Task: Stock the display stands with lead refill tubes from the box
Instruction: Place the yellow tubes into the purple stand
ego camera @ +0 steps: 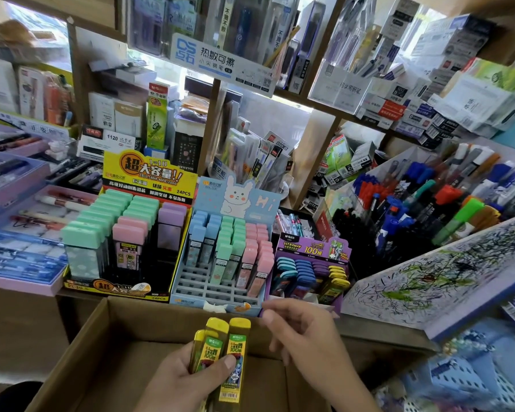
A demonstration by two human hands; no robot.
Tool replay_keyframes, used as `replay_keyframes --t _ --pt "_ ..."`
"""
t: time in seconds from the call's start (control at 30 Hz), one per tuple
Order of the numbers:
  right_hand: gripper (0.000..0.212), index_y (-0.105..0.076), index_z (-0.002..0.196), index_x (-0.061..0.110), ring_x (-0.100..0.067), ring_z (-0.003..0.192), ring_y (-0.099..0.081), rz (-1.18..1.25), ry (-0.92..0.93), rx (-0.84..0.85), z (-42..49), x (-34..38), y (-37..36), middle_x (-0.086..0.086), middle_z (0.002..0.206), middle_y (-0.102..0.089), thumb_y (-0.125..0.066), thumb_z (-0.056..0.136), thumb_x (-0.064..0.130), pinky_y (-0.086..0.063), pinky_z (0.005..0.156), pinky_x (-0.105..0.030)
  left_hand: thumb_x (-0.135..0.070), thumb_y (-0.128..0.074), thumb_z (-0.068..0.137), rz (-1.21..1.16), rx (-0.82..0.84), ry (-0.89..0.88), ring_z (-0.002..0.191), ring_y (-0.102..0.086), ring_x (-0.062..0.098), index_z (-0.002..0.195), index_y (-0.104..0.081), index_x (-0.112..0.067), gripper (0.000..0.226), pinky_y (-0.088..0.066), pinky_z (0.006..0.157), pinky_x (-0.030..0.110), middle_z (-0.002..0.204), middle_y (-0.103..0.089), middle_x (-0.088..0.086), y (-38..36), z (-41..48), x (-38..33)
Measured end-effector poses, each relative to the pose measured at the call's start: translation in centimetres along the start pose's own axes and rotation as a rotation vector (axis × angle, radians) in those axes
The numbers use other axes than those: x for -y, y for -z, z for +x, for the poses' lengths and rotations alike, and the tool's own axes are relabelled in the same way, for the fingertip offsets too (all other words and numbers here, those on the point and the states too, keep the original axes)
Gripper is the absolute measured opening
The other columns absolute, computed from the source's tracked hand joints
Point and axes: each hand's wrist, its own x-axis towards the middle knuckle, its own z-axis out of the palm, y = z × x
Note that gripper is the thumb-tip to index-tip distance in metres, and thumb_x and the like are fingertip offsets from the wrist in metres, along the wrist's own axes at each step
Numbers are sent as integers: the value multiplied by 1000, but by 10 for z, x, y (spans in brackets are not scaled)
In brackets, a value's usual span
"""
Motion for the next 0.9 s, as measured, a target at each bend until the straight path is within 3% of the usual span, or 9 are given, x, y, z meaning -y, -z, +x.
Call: replay_keyframes --t 0.13,0.3,0.43,0.5,0.6,0.73,0.83,0.9 --pt "22 -73 115 19 -19 60 -67 107 -97 128 1 1 -15 -9 93 -78 -75 94 22 -48 43 -24 -33 -82 63 -11 38 -14 101 -74 22 96 -82 -31 32 -50 102 41 102 -79 9 0 -4 -4" --pt "26 -74 113 15 -19 62 -67 146 -146 146 1 -1 -20 -18 91 -75 -81 88 14 -48 44 -24 -33 -82 64 -5 45 -15 102 -74 26 98 -82 -26 34 -49 105 46 102 -79 11 -1 -5 -3" --pt "28 -74 113 11 -18 62 -66 182 -160 142 1 1 -15 -19 90 -76 -82 86 10 -49 46 -24 -28 -77 76 -20 14 -7 101 -74 25 101 -81 -19 27 -50 103 45 101 -79 10 -2 -2 1" --pt "27 -74 112 10 -17 62 -66 205 -157 136 1 3 -11 -14 87 -77 -81 86 7 -49 47 -23 -28 -71 88 -22 -51 8 91 -76 21 103 -79 -16 21 -56 88 34 95 -80 7 -4 -1 2" --pt "21 -77 106 10 -16 62 -65 226 -137 103 -1 5 1 -12 86 -77 -80 87 5 -50 48 -23 -27 -68 93 -69 -120 51 60 -73 24 95 -76 -7 21 -55 51 26 80 -77 14 -2 -3 3" --pt "11 -82 91 16 -18 63 -64 236 -83 4 -3 10 26 -13 77 -74 -82 80 14 -51 51 -23 -26 -63 97 -147 -106 94 51 -63 25 98 -73 3 30 -50 46 27 78 -74 22 1 -5 2" --pt "15 -82 90 23 -19 65 -66 183 -35 -84 -3 12 49 -15 79 -75 -79 75 23 -54 54 -21 -26 -63 97 -183 -105 122 49 -63 25 98 -74 3 31 -50 44 26 77 -74 22 0 -6 -1" --pt "14 -81 90 23 -20 64 -67 155 12 -160 -2 11 66 -16 80 -75 -77 78 18 -56 54 -22 -24 -63 96 -185 -103 134 50 -63 26 98 -74 4 31 -50 45 27 77 -74 24 -1 -5 -4"
